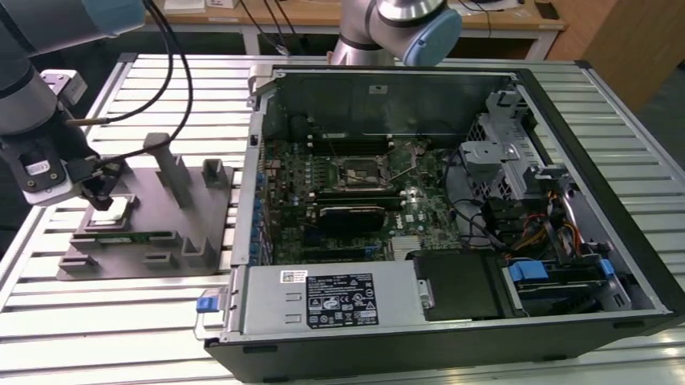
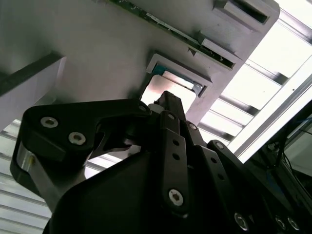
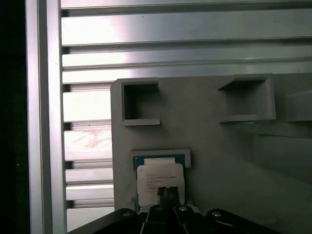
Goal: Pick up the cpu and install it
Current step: 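Pick up the cpu and move it towards the insertion slot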
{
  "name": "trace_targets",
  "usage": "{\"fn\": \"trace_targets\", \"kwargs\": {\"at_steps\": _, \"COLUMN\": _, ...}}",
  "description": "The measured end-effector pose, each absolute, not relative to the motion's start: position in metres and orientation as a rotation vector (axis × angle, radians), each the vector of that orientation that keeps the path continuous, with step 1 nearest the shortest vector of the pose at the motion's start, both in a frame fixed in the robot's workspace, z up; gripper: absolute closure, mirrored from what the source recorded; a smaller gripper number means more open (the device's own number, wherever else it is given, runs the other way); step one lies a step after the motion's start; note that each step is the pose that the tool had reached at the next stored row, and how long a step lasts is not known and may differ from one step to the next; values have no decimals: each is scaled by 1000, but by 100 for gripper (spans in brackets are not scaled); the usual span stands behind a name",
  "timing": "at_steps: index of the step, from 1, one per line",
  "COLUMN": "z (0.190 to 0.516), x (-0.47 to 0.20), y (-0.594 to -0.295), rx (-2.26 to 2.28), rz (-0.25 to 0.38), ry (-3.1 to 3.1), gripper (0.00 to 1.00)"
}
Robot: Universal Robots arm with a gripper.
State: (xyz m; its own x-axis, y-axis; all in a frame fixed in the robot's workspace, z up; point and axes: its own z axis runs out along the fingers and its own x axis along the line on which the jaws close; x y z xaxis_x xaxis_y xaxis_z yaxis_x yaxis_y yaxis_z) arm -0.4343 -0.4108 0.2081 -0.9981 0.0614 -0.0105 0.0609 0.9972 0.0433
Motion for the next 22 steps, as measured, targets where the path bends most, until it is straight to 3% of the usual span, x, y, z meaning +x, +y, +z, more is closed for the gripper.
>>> {"fn": "trace_targets", "kwargs": {"at_steps": 16, "z": 199, "x": -436, "y": -411, "rx": 94, "rz": 67, "ry": 3128, "gripper": 89}}
{"fn": "trace_targets", "kwargs": {"at_steps": 18, "z": 199, "x": -436, "y": -411, "rx": 94, "rz": 67, "ry": 3128, "gripper": 77}}
{"fn": "trace_targets", "kwargs": {"at_steps": 21, "z": 199, "x": -436, "y": -411, "rx": 94, "rz": 67, "ry": 3128, "gripper": 71}}
{"fn": "trace_targets", "kwargs": {"at_steps": 22, "z": 199, "x": -436, "y": -411, "rx": 94, "rz": 67, "ry": 3128, "gripper": 65}}
